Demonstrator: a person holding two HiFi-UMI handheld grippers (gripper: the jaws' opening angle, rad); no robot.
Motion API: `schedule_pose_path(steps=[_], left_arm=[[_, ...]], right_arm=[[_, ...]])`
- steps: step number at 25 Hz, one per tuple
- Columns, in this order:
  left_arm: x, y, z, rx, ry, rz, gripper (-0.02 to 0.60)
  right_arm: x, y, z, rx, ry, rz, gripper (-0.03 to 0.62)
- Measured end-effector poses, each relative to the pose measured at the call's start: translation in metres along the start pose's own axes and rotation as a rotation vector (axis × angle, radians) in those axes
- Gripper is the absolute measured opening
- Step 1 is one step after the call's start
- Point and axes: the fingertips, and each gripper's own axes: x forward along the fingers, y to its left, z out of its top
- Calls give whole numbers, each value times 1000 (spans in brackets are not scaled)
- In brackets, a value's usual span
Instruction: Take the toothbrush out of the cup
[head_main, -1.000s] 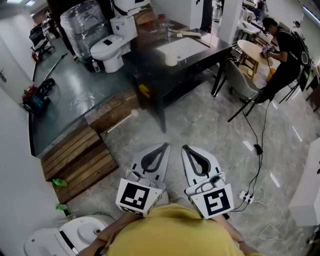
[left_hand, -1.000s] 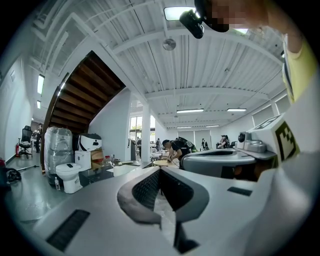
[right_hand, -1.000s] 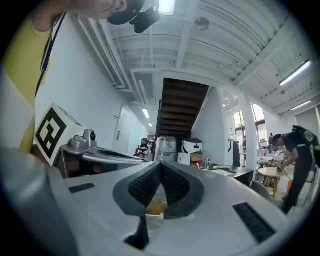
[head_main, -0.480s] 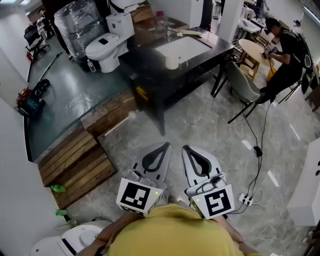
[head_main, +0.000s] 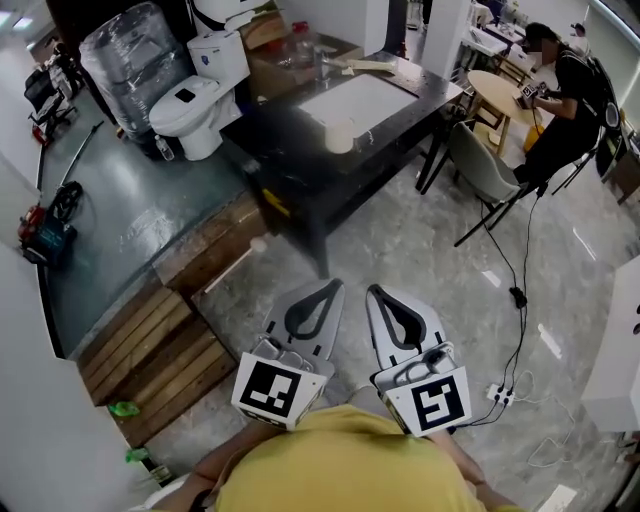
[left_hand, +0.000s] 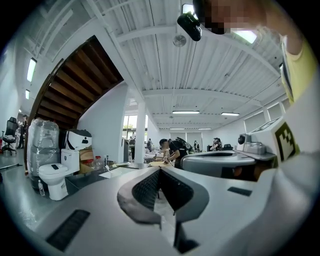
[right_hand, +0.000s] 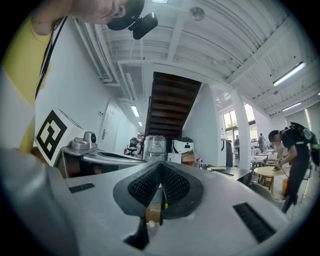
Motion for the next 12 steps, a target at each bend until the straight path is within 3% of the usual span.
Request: schedule_pose_path(steps=[6, 12], left_arm=[[9, 20, -8, -20, 1, -19, 11], [16, 36, -7, -37, -8, -12, 11]], right_arm=[[15, -8, -10, -24, 46, -49, 15], [32, -10, -9, -13, 33, -44, 16]])
